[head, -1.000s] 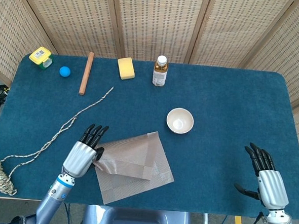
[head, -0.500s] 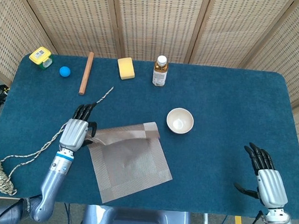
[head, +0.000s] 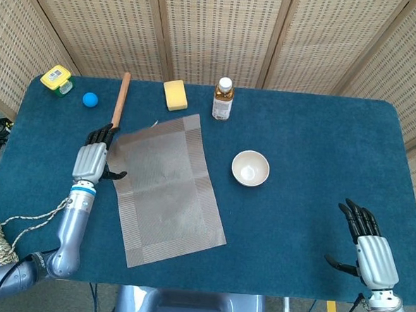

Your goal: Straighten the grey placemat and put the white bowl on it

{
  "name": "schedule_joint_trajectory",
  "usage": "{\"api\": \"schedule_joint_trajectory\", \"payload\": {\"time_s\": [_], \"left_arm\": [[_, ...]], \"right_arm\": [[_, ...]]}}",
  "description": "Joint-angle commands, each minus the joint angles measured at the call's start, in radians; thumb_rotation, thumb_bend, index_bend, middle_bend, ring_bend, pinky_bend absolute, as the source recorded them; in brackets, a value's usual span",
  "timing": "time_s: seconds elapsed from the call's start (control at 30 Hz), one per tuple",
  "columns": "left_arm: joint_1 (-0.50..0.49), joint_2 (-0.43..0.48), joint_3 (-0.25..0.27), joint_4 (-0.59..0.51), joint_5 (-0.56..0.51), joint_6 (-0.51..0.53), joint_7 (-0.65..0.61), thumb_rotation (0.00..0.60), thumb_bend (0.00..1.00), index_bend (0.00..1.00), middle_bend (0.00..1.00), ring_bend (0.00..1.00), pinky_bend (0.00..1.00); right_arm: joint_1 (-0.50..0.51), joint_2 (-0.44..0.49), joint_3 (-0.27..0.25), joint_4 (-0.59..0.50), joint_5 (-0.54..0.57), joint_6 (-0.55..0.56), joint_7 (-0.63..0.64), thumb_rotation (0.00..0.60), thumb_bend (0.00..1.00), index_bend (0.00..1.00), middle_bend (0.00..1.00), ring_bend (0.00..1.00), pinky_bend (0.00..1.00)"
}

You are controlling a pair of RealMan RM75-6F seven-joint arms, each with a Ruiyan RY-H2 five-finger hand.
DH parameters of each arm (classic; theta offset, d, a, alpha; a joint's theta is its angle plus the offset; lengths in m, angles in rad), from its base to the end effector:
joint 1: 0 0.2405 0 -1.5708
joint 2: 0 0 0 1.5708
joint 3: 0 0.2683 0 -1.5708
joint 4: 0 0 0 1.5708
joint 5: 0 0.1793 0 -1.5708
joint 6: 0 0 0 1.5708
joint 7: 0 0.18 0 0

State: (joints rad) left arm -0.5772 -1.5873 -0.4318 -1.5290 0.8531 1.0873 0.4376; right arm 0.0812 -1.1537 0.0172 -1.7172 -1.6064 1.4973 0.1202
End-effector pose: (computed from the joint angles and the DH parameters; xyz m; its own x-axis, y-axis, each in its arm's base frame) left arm -0.2007 0.3898 0.0498 0.1628 0.1406 0.9766 0.9841 0.0481 -0.1709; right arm -0.2736 -0.2055 0.1648 0.1567 -0.0480 0.9865 -0.9823 -0.1111 0.1506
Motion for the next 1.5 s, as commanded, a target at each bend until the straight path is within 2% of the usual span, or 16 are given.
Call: {"api": "schedule_joint_trajectory", "payload": {"time_s": [0.03,0.2,0.33,0.53,0.67,0.83,0.93,1.13,1.3,1.5], "left_arm": [[0.006,0.026,-0.001,-0.002,-0.038,-0.015,-0.025,0.6,0.0,0.0,0.0,0.0,0.0],[0.035,0.059,0.01,-0.017,-0.029,-0.032,-0.116,0.6,0.0,0.0,0.0,0.0,0.0],[0.071,0.093,0.044,-0.047,0.036,-0.019,-0.178,0.6,0.0,0.0,0.0,0.0,0.0],[0.156,0.162,0.151,-0.11,0.197,0.088,-0.189,0.6,0.0,0.0,0.0,0.0,0.0],[0.239,0.217,0.246,-0.148,0.338,0.213,-0.179,0.6,0.0,0.0,0.0,0.0,0.0],[0.326,0.264,0.329,-0.168,0.452,0.342,-0.174,0.6,0.0,0.0,0.0,0.0,0.0],[0.384,0.301,0.377,-0.186,0.509,0.415,-0.188,0.6,0.0,0.0,0.0,0.0,0.0],[0.457,0.351,0.409,-0.201,0.562,0.504,-0.236,0.6,0.0,0.0,0.0,0.0,0.0],[0.482,0.367,0.4,-0.206,0.585,0.55,-0.23,0.6,0.0,0.0,0.0,0.0,0.0],[0.494,0.387,0.399,-0.222,0.595,0.546,-0.243,0.6,0.0,0.0,0.0,0.0,0.0]], "right_arm": [[0.0,0.0,-0.002,-0.001,-0.002,-0.001,-0.002,0.6,0.13,0.0,0.0,0.0,0.0],[0.0,-0.001,-0.003,-0.002,-0.004,0.0,-0.006,0.6,0.13,0.0,0.0,0.0,0.0],[0.0,-0.001,-0.002,0.0,-0.002,-0.002,-0.005,0.6,0.12,0.0,0.0,0.0,0.0],[0.004,0.0,-0.002,0.007,-0.003,-0.006,-0.012,0.6,0.08,0.0,0.0,0.0,0.0],[0.006,-0.008,-0.005,0.008,-0.013,-0.007,-0.024,0.6,0.06,0.0,0.0,0.0,0.0],[0.01,-0.02,-0.012,0.018,-0.031,-0.011,-0.056,0.6,0.0,0.0,0.0,0.0,0.0],[0.015,-0.037,-0.018,0.03,-0.047,-0.016,-0.094,0.6,0.0,0.0,0.0,0.0,0.0],[0.027,-0.08,-0.033,0.038,-0.073,-0.037,-0.13,0.6,0.0,0.0,0.0,0.0,0.0],[0.057,-0.146,-0.056,0.041,-0.127,-0.081,-0.167,0.6,0.0,0.0,0.0,0.0,0.0],[0.113,-0.256,-0.057,0.019,-0.148,-0.176,-0.253,0.6,0.0,0.0,0.0,0.0,0.0]]}}
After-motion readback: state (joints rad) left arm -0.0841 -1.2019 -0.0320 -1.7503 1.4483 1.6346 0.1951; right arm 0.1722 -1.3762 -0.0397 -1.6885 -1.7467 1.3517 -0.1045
